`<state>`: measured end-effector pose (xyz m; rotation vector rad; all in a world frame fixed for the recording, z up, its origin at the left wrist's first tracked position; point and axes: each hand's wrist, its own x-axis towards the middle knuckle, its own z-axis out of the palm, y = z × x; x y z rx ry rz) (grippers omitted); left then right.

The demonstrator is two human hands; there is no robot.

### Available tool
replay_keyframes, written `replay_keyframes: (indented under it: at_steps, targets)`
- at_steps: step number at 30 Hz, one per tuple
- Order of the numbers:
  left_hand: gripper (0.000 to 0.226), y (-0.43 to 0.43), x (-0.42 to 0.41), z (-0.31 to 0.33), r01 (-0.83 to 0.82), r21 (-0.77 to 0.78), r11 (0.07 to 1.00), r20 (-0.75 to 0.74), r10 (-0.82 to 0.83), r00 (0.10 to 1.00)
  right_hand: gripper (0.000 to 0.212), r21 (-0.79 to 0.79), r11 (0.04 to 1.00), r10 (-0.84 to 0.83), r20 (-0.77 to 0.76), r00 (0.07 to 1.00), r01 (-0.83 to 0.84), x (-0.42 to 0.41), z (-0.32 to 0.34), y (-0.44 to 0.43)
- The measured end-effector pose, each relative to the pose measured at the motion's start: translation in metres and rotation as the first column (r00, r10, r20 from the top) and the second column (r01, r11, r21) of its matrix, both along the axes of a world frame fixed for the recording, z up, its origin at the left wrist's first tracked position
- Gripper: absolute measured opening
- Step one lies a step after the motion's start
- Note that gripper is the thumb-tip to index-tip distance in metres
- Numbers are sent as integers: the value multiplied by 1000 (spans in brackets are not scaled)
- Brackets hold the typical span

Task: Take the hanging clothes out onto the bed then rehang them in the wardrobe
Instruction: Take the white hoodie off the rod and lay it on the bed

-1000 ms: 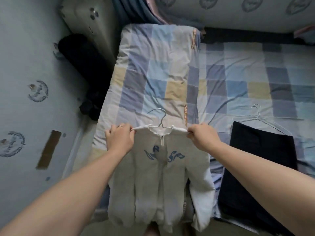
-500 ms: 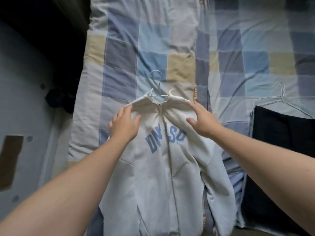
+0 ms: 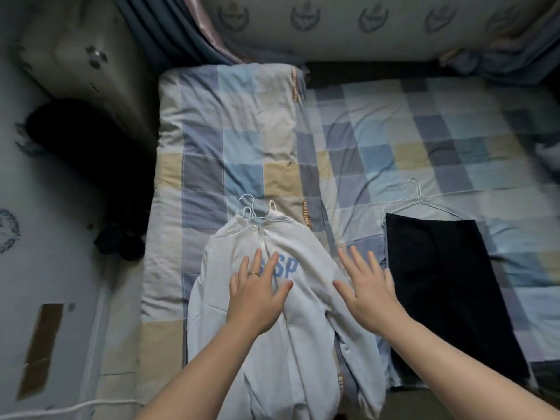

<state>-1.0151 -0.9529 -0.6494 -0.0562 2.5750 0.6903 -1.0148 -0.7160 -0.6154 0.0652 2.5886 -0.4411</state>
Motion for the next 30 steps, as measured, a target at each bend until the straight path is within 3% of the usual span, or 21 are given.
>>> replay_keyframes:
  at_steps: [9,15,25,30]
  targets:
    - [69,89,28,97,305,7,952,-86,-303,949,65,-4,970,-242,-182,953,245,102,100,78]
    - [70,186,51,139,495,-19,869,-197,-488,850,64,16,906,-402,-285,870,424,178,134,145]
    - [73,409,148,192,779,-22,627,-386,-724,572,63,23,740,-594,-446,669,672,337,168,306]
    - [72,549,239,215,913,-70,402,-469,-821,326,63,26,576,-682,-536,498,817,448,196,394]
